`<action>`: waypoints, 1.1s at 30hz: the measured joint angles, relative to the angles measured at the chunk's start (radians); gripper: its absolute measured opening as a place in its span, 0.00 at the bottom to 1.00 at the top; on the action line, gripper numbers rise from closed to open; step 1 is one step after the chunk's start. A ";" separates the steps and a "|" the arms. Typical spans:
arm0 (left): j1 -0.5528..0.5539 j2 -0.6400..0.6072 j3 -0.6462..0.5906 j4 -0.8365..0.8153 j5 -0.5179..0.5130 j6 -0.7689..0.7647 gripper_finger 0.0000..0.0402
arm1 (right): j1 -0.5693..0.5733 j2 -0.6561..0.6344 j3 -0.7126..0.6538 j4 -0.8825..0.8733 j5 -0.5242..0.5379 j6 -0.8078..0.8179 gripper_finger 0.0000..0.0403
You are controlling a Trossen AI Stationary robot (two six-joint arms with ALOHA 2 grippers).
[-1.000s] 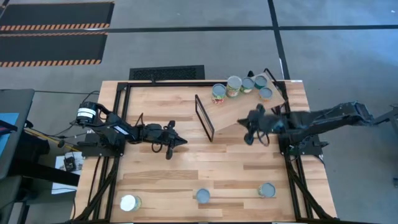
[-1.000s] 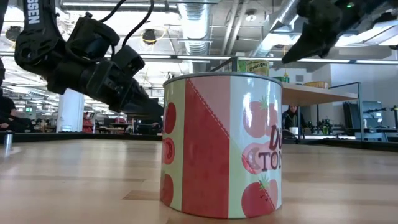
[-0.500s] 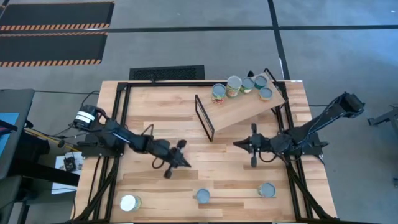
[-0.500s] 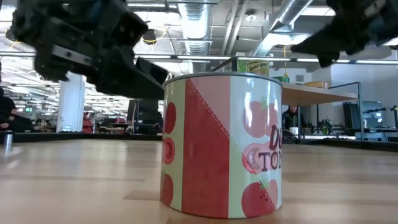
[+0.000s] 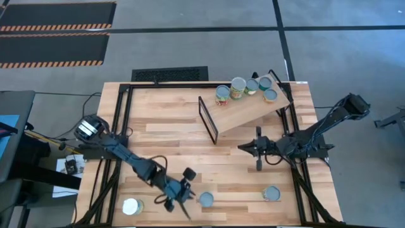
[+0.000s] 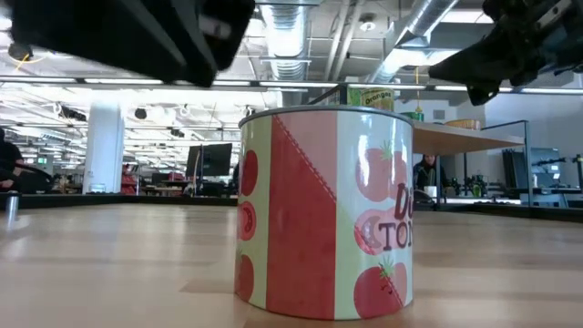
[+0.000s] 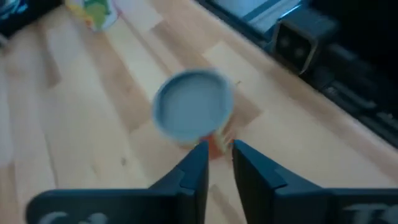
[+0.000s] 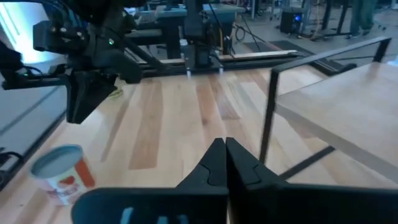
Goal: Pick and place cans onto a shelf
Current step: Put the canned carrots on the shelf
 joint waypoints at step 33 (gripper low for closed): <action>-0.400 -0.017 0.557 -1.424 0.223 -1.512 0.21 | -0.049 0.106 0.000 0.158 -0.028 -0.140 0.02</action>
